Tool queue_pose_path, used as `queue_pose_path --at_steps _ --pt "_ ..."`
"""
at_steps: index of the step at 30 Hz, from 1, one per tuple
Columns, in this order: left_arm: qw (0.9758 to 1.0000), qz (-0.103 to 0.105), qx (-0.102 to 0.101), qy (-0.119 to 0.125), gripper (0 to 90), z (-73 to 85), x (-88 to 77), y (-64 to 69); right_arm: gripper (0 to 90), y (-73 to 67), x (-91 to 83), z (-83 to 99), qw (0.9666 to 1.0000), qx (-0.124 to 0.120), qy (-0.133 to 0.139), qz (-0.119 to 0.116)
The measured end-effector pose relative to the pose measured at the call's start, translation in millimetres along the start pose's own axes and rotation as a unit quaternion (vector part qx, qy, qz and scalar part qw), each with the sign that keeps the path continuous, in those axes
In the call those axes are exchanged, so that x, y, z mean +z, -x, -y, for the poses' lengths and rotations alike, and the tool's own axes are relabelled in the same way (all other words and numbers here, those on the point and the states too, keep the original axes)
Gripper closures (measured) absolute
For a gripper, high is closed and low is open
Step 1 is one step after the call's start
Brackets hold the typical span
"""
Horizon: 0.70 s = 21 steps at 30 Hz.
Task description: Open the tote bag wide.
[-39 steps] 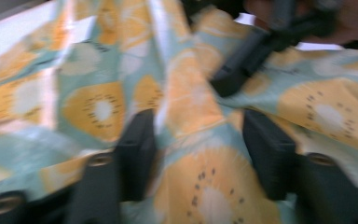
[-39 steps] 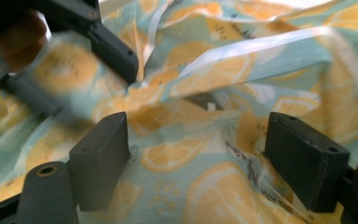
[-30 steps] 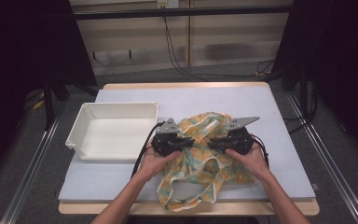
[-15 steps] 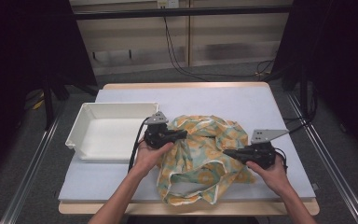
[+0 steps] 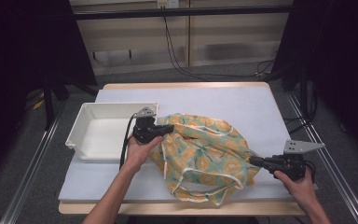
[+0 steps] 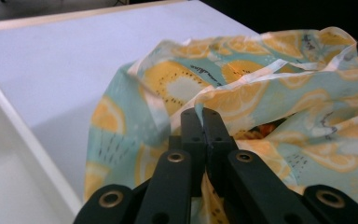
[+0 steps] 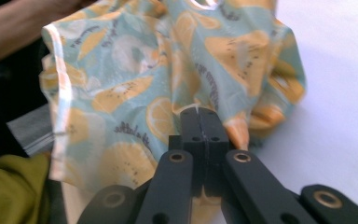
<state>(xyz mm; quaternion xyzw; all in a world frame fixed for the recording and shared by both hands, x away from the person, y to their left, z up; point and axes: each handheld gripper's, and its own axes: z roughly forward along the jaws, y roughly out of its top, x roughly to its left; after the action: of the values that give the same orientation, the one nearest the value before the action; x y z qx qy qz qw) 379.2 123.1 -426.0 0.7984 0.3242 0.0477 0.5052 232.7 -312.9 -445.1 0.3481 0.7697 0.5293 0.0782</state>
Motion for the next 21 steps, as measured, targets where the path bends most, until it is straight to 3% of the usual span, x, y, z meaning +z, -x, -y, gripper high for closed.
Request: queue_pose_path --at_steps 3,5,6,9,10,14,15,16,21 --pt "1.0000 0.003 0.008 0.004 85.9 5.2 -0.5 -0.9 90.0 2.0 0.7 4.1 1.0000 0.003 -0.005 0.003" --pt "0.9994 0.025 0.023 0.003 81.4 7.1 0.7 2.1 90.0 0.6 3.9 3.1 0.9999 -0.001 -0.012 0.010" --pt "0.9988 0.022 0.042 0.007 74.1 6.7 -0.9 8.4 86.0 -3.9 7.0 -3.1 0.9998 -0.014 -0.008 0.007" --pt "0.9984 0.027 0.046 0.019 69.6 4.4 -3.9 15.4 80.2 -8.0 9.3 -9.7 0.9997 -0.020 -0.006 0.012" --pt "0.9980 0.026 0.053 0.022 64.1 2.2 -6.7 19.4 75.5 -11.2 12.4 -18.0 0.9994 -0.030 0.000 0.015" --pt "0.9958 0.032 0.076 0.040 63.8 -4.6 -17.6 35.0 72.4 -14.4 17.0 -31.6 0.9989 -0.042 0.009 0.020" --pt "0.9935 0.045 0.089 0.056 64.8 -7.6 -22.6 46.6 72.4 -14.7 18.6 -35.8 0.9985 -0.047 0.012 0.023" --pt "0.9927 0.050 0.093 0.058 64.7 -9.2 -24.2 51.5 72.4 -15.0 19.8 -40.0 0.9983 -0.049 0.016 0.026" --pt "0.9912 0.057 0.100 0.065 62.6 -11.7 -28.0 60.1 70.4 -14.9 28.9 -55.7 0.9973 -0.059 0.024 0.035"
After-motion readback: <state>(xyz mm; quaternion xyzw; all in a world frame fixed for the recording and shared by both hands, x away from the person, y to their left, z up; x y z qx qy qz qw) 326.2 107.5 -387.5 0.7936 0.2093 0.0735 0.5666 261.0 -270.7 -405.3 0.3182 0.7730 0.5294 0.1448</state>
